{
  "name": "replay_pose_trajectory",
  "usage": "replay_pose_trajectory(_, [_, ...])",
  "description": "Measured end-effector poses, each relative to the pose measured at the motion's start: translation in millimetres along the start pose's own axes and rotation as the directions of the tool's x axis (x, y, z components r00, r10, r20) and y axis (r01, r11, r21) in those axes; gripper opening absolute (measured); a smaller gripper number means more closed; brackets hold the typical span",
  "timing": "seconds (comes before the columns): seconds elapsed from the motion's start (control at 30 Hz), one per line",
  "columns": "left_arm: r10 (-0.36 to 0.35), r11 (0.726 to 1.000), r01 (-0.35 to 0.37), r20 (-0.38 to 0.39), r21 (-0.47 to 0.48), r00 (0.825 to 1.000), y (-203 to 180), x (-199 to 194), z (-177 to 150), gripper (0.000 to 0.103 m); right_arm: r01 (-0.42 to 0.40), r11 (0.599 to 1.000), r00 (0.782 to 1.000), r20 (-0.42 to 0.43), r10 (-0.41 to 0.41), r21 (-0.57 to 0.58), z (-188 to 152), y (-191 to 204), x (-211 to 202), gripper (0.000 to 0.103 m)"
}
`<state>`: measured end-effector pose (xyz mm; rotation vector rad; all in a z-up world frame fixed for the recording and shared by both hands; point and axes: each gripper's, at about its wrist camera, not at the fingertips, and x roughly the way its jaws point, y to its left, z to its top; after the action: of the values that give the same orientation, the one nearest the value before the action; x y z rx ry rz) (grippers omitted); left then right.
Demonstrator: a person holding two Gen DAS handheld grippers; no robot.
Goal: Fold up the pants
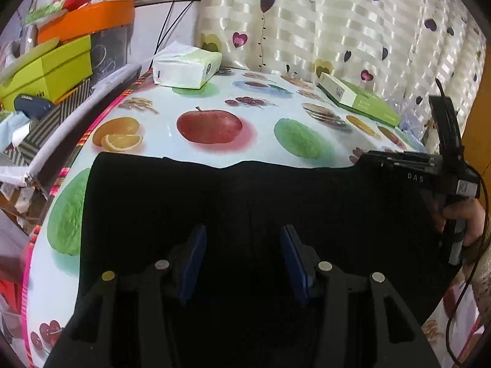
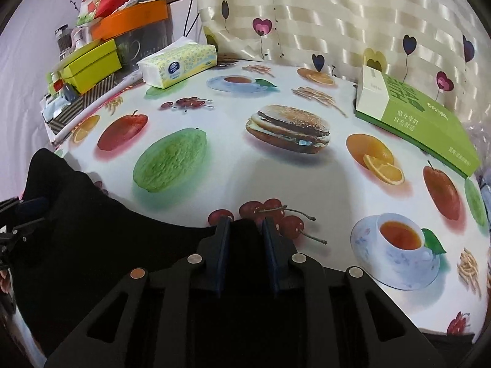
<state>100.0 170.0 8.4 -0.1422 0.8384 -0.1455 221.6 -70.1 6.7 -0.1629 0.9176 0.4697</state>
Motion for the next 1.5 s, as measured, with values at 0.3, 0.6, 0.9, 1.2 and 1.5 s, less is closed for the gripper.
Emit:
replay_pose_trajectory(0.3, [0.036,0.999,-0.037,0.022,0.018,0.999,-21.6,-26.6,3.6,0.057,0.044,0.996,0.996,0.068,-0.049,0.077,-35.1,-16.8,-68.0,0.026])
replay_pose_trajectory(0.6, [-0.122,0.990,0.119,0.029,0.079,0.992,-83.4,-30.2,-2.3,0.059,0.182,0.968,0.983,-0.001,-0.184,0.173,-125.9,-43.9,-121.2,0.028])
replay_pose_trajectory(0.9, [-0.144,0.981,0.150,-0.058,0.123,0.988,-107.0,-14.8,-20.9,0.059,0.341,0.912,0.940,-0.058,-0.337,0.227,-196.5,-98.5,-171.7,0.034])
replay_pose_trajectory(1.2, [-0.137,0.978,0.146,-0.070,0.152,0.988,-127.4,-13.6,-25.1,0.059,0.302,0.892,0.946,0.008,-0.323,0.335,-196.9,-125.1,-198.0,0.037])
replay_pose_trajectory(1.5, [-0.233,0.942,0.250,-0.100,0.224,0.967,-189.6,1.5,-14.1,0.059,0.320,0.899,0.945,-0.031,-0.326,0.298,-205.3,-125.9,-178.8,0.037])
